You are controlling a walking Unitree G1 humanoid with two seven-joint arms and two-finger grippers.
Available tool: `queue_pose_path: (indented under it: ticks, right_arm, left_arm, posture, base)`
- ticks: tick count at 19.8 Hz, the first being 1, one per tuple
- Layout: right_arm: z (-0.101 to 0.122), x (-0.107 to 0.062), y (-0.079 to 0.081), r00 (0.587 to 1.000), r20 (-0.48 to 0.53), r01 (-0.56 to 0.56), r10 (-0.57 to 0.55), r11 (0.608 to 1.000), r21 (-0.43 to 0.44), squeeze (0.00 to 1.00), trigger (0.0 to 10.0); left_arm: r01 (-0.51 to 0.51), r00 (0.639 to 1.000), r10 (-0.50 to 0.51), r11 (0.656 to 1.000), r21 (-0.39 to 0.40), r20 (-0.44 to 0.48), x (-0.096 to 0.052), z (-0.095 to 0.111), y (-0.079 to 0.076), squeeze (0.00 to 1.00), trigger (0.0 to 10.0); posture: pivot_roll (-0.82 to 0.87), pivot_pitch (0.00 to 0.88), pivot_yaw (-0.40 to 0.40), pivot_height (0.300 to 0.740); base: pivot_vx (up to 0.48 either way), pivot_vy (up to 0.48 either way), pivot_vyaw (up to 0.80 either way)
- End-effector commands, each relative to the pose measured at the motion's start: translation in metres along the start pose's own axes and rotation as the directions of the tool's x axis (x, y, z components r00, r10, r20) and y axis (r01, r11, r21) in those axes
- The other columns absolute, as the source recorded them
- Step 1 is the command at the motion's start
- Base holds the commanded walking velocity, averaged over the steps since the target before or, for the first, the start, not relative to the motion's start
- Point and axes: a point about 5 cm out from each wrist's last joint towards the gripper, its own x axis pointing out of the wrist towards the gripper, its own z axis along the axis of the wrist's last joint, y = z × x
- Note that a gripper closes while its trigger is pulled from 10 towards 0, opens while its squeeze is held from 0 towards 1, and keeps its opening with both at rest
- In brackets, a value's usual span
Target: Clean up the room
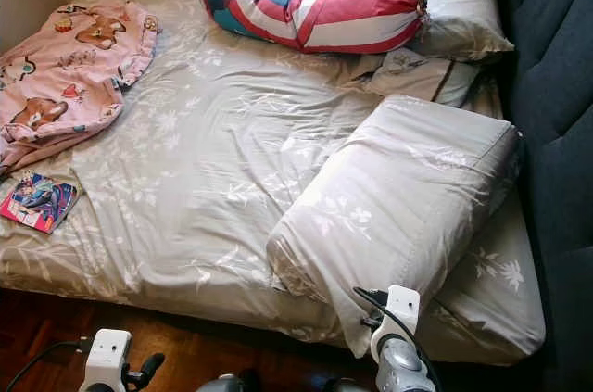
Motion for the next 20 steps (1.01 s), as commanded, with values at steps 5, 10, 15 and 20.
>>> queue_pose_path:
  ticks: [5, 10, 15, 20]
  right_arm:
    - [-0.015, -0.002, 0.011, 0.997, -0.074, -0.031, 0.029, 0.999, -0.027, 0.00, 0.0]
    - [0.007, 0.001, -0.016, 0.997, 0.001, 0.079, -0.079, 0.997, -0.006, 0.00, 0.0]
    - [0.039, -0.003, -0.074, 0.951, 0.108, 0.289, -0.289, 0.957, 0.024, 0.00, 0.0]
    - [0.101, -0.041, -0.178, 0.763, 0.285, 0.587, -0.581, 0.806, 0.070, 0.00, 0.0]
  left_arm:
    - [-0.016, 0.998, 0.015, 1.000, -0.014, -0.060, -0.002, -0.011, 0.000, 0.00, 10.0]
    - [-0.016, 0.998, 0.015, 1.000, -0.026, -0.060, 0.004, -0.006, -0.007, 0.00, 10.0]
    - [-0.022, 0.997, 0.020, 0.999, -0.034, -0.075, 0.006, -0.006, -0.010, 0.00, 10.0]
    - [-0.009, 0.996, 0.005, 0.999, -0.045, -0.089, 0.008, -0.008, -0.019, 0.00, 10.0]
  posture:
    - [0.10, 0.186, 0.084, 0.740]
    - [0.07, 0.153, 0.068, 0.740]
    - [0.04, 0.119, 0.057, 0.740]
    - [0.00, 0.091, 0.039, 0.740]
  base:
    - [0.000, 0.000, 0.00]
    - [0.000, 0.000, 0.00]
    - [0.000, 0.000, 0.00]
    - [0.000, 0.000, 0.00]
